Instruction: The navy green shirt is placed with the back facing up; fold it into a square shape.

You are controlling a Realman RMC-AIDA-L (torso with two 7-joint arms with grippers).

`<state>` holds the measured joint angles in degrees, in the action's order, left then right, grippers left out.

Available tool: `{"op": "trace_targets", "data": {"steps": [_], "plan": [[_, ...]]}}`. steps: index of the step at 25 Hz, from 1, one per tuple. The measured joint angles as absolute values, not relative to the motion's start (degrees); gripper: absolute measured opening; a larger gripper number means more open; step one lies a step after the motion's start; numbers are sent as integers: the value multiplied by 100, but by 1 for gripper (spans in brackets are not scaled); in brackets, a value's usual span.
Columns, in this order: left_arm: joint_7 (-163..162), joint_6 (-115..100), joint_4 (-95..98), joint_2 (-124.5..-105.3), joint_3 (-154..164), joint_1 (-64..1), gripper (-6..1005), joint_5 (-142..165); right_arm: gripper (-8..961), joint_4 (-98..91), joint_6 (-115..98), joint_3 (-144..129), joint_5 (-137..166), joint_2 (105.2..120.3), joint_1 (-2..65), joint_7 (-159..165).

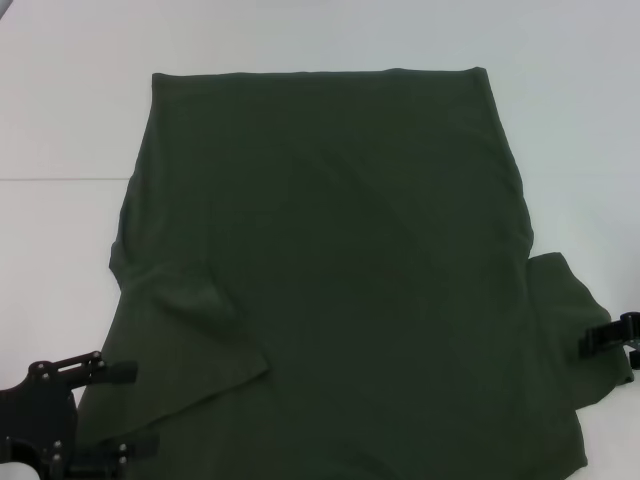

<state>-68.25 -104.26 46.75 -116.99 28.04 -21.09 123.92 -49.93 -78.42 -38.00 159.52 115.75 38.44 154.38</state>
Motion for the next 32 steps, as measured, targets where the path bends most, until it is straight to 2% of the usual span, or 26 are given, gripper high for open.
{"op": "trace_targets", "data": {"steps": [4, 6, 17, 23, 32], "plan": [[-6822, -10423, 4675, -11704, 2803, -2110, 887, 12392, 877, -5018, -7836, -3986, 15953, 11580, 3827, 15445], [-6821, -10423, 4675, -11706, 2804, -2110, 887, 12392, 654, -4994, -7821, -4072, 15958, 11584, 3828, 15456], [-6820, -10462, 4701, -11721, 2789, -2110, 888, 12392, 406, -5049, -7783, -4141, 15961, 11628, 3825, 15438], [-6820, -10465, 4702, -11726, 2785, -2114, 888, 12392, 161, -5054, -7722, -4287, 15970, 11603, 3809, 15410], [-6820, -10453, 4702, -11724, 2780, -2145, 887, 12393, 69, -5279, -7711, -4428, 15940, 11627, 3761, 15248]]}}
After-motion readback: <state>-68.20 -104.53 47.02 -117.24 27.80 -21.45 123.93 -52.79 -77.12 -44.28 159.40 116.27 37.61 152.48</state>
